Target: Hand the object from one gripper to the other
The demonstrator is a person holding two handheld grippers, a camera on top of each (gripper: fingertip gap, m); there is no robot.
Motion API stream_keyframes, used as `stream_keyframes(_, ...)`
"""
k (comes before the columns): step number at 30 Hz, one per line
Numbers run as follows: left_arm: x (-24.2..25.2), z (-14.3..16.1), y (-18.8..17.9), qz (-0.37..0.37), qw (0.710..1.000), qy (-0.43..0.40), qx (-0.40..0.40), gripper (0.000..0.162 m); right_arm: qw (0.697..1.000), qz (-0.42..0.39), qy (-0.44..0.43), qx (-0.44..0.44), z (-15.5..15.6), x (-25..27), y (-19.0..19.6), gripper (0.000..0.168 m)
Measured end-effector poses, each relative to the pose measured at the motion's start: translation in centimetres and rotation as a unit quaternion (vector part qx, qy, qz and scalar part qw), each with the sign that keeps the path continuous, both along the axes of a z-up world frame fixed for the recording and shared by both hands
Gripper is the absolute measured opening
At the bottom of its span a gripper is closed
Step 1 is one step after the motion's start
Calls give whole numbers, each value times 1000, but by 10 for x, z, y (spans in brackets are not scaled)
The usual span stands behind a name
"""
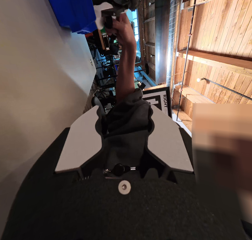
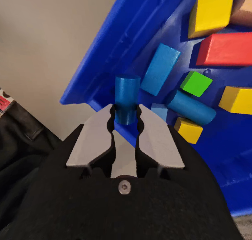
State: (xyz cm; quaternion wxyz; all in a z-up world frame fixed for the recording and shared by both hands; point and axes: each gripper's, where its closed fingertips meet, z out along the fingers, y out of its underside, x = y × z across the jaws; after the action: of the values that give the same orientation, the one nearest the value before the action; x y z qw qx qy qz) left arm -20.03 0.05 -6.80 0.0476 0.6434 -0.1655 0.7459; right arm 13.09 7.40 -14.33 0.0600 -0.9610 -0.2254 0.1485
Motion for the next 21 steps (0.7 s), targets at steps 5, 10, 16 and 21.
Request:
stream_keyframes(5, -7, -1, 12, 35, 999, 13, 25, 67, 994, 52, -66, -67, -30, -1, -3, 30)
stream_keyframes(10, -10, -8, 16, 52, 995, 46, 73, 70, 987, 75, -113, -85, -40, 0, -2, 31)
stream_keyframes(16, -17, -7, 20, 68, 983, 81, 151, 69, 986, 41, -148, 61, 2, 7, 3, 52)
stream_keyframes(21, -53, 25, 48, 116, 957, 87, 251, 65, 899, -112, -15, 423, 84, -47, -14, 56)
